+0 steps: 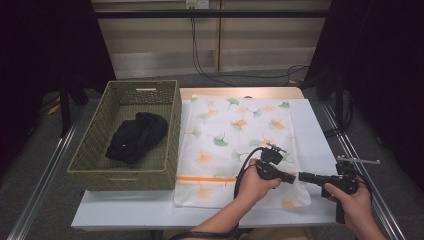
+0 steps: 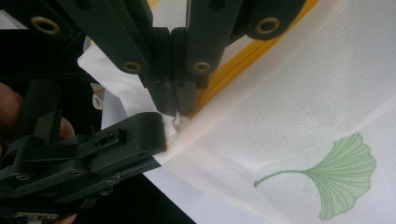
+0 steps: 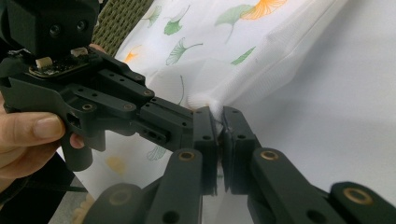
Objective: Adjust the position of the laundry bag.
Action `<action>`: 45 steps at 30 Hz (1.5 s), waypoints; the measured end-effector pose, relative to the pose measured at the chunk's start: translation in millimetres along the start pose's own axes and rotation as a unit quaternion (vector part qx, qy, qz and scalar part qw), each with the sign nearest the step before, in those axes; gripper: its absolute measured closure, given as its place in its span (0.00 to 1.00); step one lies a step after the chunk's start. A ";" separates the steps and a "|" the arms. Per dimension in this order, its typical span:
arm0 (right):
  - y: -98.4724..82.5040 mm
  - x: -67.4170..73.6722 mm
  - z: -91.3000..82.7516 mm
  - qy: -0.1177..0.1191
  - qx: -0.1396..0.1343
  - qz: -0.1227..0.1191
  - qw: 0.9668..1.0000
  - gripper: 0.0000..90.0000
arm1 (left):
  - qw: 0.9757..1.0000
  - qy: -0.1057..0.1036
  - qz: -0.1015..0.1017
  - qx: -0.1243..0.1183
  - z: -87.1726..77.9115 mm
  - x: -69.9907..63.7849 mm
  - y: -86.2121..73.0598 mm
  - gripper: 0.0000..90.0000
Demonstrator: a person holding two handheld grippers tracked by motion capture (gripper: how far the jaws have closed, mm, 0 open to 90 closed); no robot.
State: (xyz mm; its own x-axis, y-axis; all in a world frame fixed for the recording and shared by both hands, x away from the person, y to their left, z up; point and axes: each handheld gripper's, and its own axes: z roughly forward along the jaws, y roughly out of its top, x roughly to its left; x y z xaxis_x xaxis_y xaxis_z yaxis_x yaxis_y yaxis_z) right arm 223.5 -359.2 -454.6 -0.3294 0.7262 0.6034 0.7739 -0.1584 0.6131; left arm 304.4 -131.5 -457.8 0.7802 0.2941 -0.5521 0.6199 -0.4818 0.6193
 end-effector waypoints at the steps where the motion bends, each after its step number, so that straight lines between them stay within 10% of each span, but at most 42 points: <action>1: 0.0 -0.1 -0.3 0.002 -0.001 0.000 1.000 0.96 | 1.000 0.001 0.001 0.002 0.0 -0.1 0.0 0.99; 45: 1.9 1.3 -4.1 0.009 -0.004 0.002 1.000 0.96 | 1.000 0.004 0.006 0.018 -12.2 -2.5 6.7 1.00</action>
State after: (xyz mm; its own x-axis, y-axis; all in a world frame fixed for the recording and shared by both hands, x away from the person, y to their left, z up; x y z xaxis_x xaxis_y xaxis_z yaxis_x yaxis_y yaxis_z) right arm 222.3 -361.3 -450.5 -0.3371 0.7131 0.6147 0.7701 -0.1667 0.6157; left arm 307.6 -125.4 -445.4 0.7886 0.2951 -0.5395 0.6069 -0.5148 0.6055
